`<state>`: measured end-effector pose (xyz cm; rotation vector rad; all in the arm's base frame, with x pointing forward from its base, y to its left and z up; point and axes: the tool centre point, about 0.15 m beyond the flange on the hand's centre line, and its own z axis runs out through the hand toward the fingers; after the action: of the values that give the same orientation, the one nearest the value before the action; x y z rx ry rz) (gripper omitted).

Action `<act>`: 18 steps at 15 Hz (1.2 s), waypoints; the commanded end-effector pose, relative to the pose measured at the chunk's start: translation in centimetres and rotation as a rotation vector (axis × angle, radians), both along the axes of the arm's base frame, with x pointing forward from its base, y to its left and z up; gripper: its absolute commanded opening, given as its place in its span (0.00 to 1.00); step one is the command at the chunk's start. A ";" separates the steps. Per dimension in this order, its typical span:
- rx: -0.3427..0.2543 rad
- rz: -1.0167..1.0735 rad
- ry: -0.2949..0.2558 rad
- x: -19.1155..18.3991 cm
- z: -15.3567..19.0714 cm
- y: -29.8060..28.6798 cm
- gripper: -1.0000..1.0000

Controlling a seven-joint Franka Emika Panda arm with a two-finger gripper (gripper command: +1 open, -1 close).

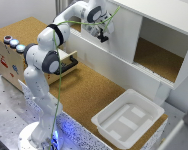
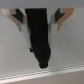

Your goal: Move the door all the way to the left

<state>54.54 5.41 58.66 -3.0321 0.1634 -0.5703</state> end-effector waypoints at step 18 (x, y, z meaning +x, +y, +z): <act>-0.036 0.121 0.017 -2.8 -3.4 14.0 0.00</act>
<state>54.26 15.25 58.53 -3.0095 -0.0197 -0.5937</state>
